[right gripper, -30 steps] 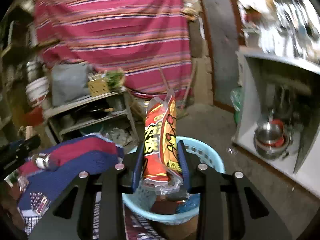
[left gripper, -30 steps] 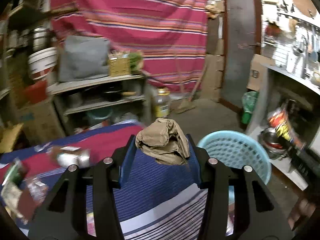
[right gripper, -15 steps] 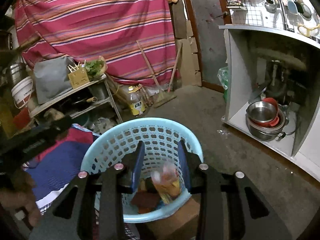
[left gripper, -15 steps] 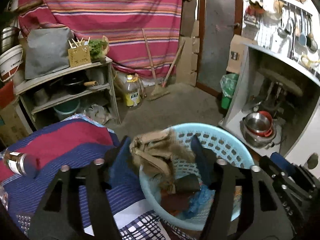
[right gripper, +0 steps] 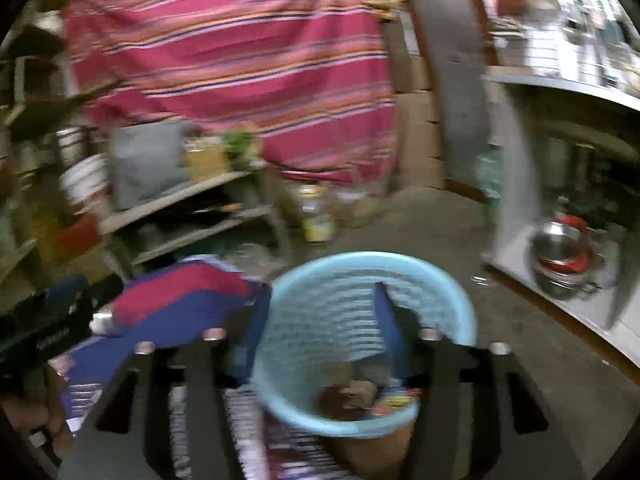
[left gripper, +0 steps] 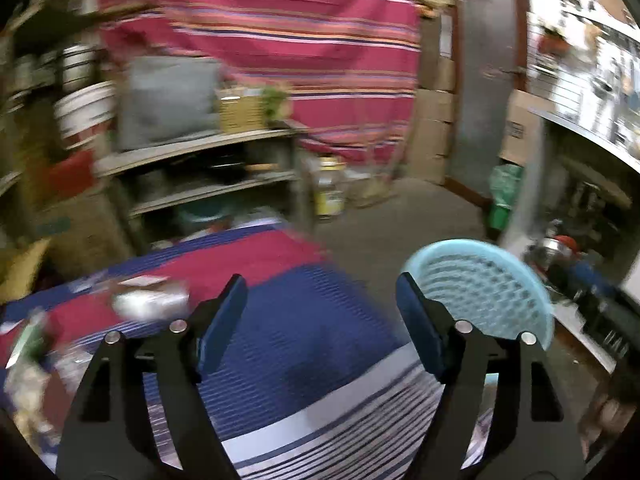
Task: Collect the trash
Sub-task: 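Grasp the white cloth with the right tool while the left tool grasps another brown pad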
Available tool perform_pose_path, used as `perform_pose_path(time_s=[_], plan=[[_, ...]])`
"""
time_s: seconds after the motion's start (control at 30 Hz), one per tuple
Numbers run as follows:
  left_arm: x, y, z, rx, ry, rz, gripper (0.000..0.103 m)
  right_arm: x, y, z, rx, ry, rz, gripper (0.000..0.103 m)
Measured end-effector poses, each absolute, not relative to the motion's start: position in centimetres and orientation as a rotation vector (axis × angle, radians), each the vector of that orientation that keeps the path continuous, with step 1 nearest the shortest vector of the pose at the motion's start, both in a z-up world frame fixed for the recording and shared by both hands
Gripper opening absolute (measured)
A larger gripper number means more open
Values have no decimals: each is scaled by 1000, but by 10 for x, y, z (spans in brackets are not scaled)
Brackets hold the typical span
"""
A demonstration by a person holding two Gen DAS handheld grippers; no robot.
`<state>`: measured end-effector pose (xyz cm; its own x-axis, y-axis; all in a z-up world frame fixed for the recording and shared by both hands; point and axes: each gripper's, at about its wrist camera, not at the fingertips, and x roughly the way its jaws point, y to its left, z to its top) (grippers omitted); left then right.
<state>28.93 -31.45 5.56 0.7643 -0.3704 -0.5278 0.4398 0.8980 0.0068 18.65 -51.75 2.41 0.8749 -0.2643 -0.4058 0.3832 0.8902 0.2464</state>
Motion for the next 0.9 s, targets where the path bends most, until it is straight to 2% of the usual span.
perform_pose_path(time_s=[0.07, 0.13, 0.2, 0.33, 0.43, 0.63, 0.73, 0.77, 0.8, 0.9], plan=[[279, -245, 60, 121, 543, -340, 79, 198, -467, 36, 314, 363, -217, 74], [268, -180, 60, 125, 546, -236, 88, 211, -410, 41, 314, 371, -68, 84], [259, -119, 55, 111, 559, -133, 90, 224, -350, 33, 309, 407, 102, 85], [252, -5, 23, 3, 615, 17, 94, 250, -224, -8, 186, 621, 347, 85], [250, 42, -5, -27, 678, 79, 93, 256, -161, -36, 89, 722, 420, 85], [265, 73, -6, -108, 692, 62, 94, 264, -84, -81, -189, 821, 394, 84], [272, 63, -11, -82, 700, 34, 94, 274, -99, -86, -150, 878, 393, 39], [277, 55, -15, -57, 709, 17, 94, 278, -112, -78, -106, 854, 376, 28], [280, 49, -18, -44, 712, 0, 94, 283, -126, -68, -71, 824, 339, 24], [295, 21, -27, 17, 725, -68, 94, 298, -170, -39, 67, 737, 266, 23]])
